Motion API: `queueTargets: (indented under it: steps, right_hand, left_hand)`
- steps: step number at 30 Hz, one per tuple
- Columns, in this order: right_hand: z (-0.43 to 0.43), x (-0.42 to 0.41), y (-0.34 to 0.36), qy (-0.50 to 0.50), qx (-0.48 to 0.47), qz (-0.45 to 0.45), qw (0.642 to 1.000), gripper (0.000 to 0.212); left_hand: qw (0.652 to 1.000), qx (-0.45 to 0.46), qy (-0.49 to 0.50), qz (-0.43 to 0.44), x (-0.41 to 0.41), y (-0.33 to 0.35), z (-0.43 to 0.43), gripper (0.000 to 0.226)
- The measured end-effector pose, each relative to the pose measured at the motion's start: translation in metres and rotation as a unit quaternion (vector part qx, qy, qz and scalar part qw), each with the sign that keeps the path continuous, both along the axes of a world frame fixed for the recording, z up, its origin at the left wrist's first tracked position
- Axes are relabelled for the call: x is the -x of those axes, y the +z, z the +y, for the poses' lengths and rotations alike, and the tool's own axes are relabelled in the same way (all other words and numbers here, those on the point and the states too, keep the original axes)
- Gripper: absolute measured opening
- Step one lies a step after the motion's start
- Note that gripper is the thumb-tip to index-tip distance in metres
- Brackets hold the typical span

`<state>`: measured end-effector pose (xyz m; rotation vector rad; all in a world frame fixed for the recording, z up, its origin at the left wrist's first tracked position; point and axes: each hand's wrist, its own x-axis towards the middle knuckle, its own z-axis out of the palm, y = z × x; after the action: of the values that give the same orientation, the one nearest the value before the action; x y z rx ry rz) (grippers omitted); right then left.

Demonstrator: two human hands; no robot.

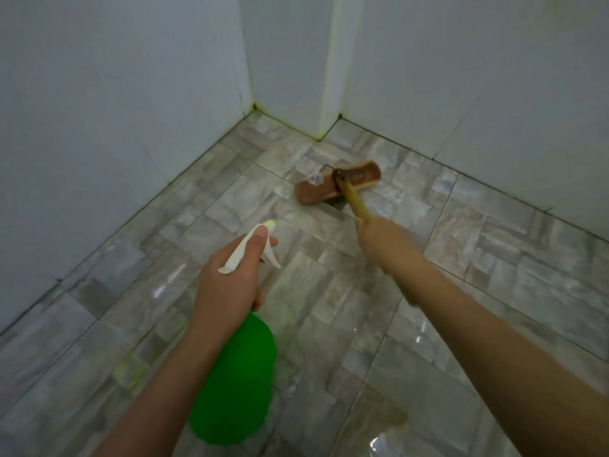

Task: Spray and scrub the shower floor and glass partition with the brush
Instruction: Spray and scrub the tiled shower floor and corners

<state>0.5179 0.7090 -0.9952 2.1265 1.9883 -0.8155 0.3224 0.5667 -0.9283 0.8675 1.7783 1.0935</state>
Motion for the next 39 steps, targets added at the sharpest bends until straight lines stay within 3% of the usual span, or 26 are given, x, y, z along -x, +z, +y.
queueTargets:
  steps: [3,7,10,13,16,19,23,27,31,36,39]
  right_hand:
    - [-0.04,0.002,-0.005,0.033,0.006,-0.001,0.999,0.046]
    - [0.008,0.054,0.022,0.096,0.017,0.009,0.995,0.045]
    - [0.026,0.079,0.03,0.079,0.03,0.048,0.995,0.044]
    - [-0.025,0.062,0.026,0.111,0.036,0.027,0.993,0.038]
    - [-0.09,0.063,0.027,0.164,0.044,-0.015,0.985,0.045]
    - [-0.098,0.125,0.032,0.251,0.034,-0.026,0.967,0.039]
    - [-0.085,0.218,0.023,0.305,0.029,0.033,0.951,0.041]
    - [-0.11,0.196,0.009,0.343,0.025,-0.012,0.939,0.047]
    - [-0.139,0.175,0.019,0.349,0.045,-0.066,0.934,0.047]
    - [-0.127,0.269,0.025,0.339,0.02,0.006,0.94,0.047]
    - [-0.138,0.244,0.02,0.338,0.02,0.006,0.941,0.046]
  left_hand:
    - [0.999,0.001,0.034,-0.002,0.014,-0.002,-0.01,0.034]
    - [0.999,0.012,0.042,0.019,0.029,0.004,-0.025,0.036]
    - [0.998,0.023,0.042,0.031,0.054,0.011,-0.033,0.04]
    - [0.997,0.017,0.065,0.028,0.091,0.013,-0.043,0.046]
    - [0.995,0.011,0.081,0.058,0.124,0.011,-0.063,0.043]
    - [0.992,0.026,0.07,0.104,0.14,0.012,-0.079,0.048]
    - [0.987,0.049,0.061,0.137,0.157,0.02,-0.1,0.05]
    - [0.984,0.087,0.066,0.14,0.17,0.038,-0.139,0.082]
    - [0.981,0.129,0.022,0.142,0.177,0.057,-0.177,0.071]
    - [0.984,0.106,0.056,0.132,0.187,0.054,-0.206,0.047]
    - [0.983,0.114,0.067,0.131,0.193,0.05,-0.228,0.052]
